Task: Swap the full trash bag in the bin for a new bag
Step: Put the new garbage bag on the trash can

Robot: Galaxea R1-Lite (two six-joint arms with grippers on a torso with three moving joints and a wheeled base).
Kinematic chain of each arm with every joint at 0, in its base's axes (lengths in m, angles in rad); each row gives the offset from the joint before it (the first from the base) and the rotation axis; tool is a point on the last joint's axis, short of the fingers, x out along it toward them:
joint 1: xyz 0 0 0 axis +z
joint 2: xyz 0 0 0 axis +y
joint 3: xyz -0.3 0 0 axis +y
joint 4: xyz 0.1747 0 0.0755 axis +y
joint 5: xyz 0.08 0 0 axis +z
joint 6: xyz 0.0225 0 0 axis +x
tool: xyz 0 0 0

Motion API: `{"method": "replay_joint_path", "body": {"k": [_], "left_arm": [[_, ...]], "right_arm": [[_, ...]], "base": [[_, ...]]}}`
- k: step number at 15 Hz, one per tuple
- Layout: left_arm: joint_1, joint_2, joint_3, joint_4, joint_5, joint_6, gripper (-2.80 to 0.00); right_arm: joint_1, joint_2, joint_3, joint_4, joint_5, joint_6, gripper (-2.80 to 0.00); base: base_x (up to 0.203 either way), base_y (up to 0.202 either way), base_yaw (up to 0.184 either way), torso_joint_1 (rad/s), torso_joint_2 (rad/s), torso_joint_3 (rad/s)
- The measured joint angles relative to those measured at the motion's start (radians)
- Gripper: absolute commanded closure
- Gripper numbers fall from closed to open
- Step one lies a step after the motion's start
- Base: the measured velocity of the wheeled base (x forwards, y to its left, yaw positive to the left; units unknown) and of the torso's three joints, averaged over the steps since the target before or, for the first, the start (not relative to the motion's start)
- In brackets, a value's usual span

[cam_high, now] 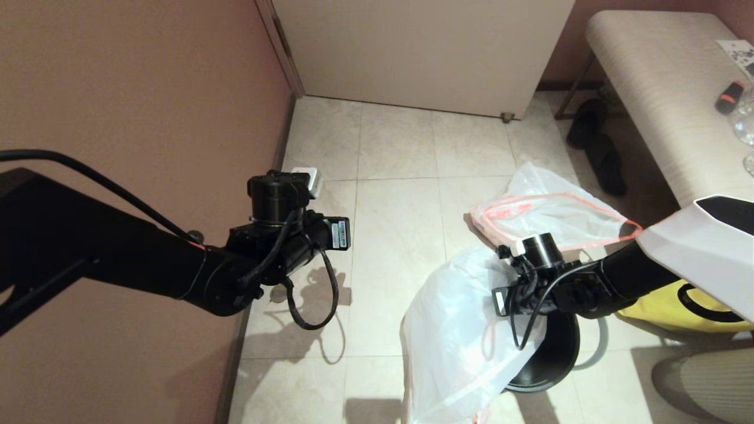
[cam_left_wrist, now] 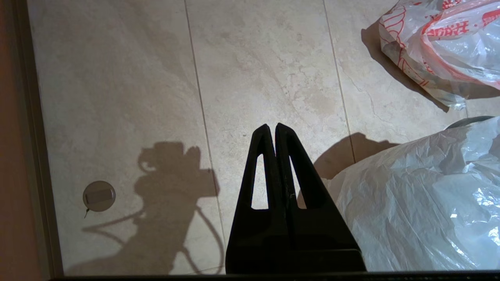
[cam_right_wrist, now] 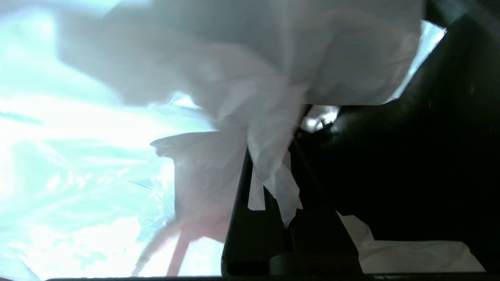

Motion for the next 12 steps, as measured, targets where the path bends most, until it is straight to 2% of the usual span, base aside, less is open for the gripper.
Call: {"method": "replay_joint_path", "body": {"k": [7,12], "left_arm": [[0.008,-0.001,-0.003,0.000,0.000,-0.001,0.00],[0.024,0.004,-0.011,0.001,-0.001,0.000,0.00]], "right_arm": [[0.005,0.193,-0.001,-0.112,-0.024,-0.006,0.00],[-0.007,0.383,-0.160,-0.113,-0.036,-0.008,0.00]], "base": [[0.000,0.000,0.000,0.000,0.00,0.000],[0.000,0.000,0.000,0.000,0.00,0.000]]}}
